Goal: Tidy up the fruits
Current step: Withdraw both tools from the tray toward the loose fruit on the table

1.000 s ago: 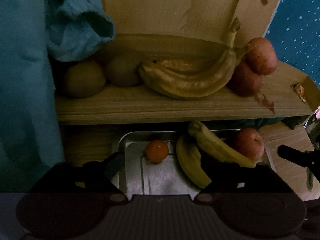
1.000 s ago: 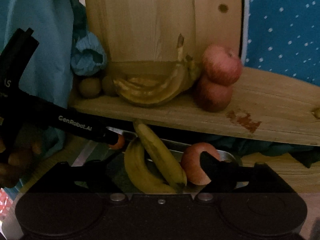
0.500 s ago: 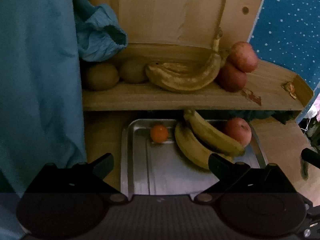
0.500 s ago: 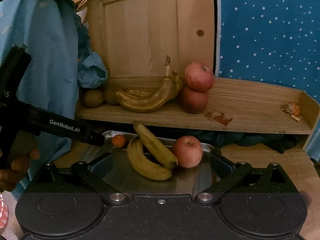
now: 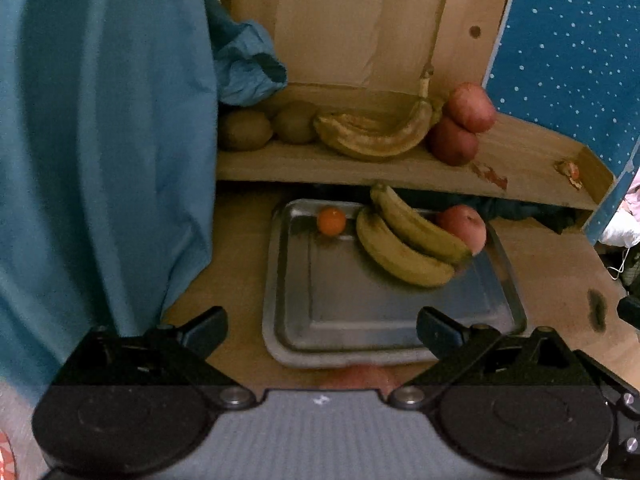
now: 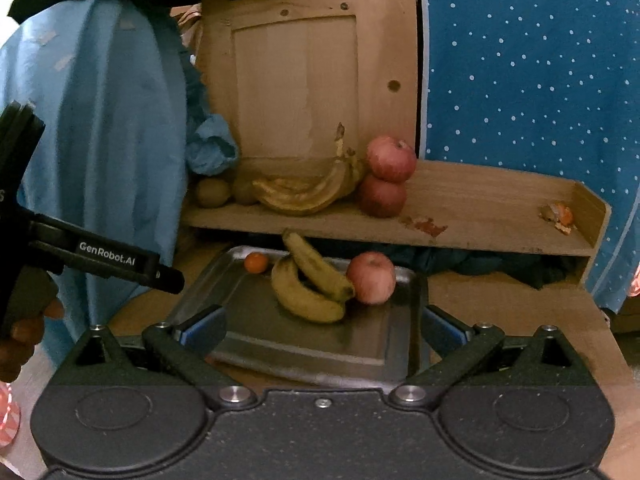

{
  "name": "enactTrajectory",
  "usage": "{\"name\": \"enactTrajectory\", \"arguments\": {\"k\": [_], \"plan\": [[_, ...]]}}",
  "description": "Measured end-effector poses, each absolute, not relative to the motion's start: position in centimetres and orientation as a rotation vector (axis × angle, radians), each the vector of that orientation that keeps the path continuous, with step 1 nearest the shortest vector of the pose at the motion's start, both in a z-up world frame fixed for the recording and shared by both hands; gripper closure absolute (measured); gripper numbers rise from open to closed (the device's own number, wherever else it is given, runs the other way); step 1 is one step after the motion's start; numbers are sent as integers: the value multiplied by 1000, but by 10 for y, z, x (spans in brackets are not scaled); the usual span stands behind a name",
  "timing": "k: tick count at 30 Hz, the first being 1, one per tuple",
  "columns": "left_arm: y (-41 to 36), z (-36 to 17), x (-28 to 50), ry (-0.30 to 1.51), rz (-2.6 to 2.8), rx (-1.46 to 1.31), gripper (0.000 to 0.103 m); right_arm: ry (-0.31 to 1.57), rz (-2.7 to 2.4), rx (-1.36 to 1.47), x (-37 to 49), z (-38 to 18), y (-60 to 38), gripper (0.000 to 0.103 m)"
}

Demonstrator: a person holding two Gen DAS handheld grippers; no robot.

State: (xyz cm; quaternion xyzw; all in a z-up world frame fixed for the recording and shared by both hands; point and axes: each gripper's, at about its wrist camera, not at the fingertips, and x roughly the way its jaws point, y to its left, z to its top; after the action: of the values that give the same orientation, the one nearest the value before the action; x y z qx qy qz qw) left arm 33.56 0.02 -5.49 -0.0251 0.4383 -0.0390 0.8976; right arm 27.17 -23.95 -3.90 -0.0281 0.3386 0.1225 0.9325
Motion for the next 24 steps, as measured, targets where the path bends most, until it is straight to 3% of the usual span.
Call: {"name": "enactTrajectory", "arguments": {"k": [24], "plan": [[27,-73,204,983,20,-56,0,798,362,-78,176,-48,-218,1]]}}
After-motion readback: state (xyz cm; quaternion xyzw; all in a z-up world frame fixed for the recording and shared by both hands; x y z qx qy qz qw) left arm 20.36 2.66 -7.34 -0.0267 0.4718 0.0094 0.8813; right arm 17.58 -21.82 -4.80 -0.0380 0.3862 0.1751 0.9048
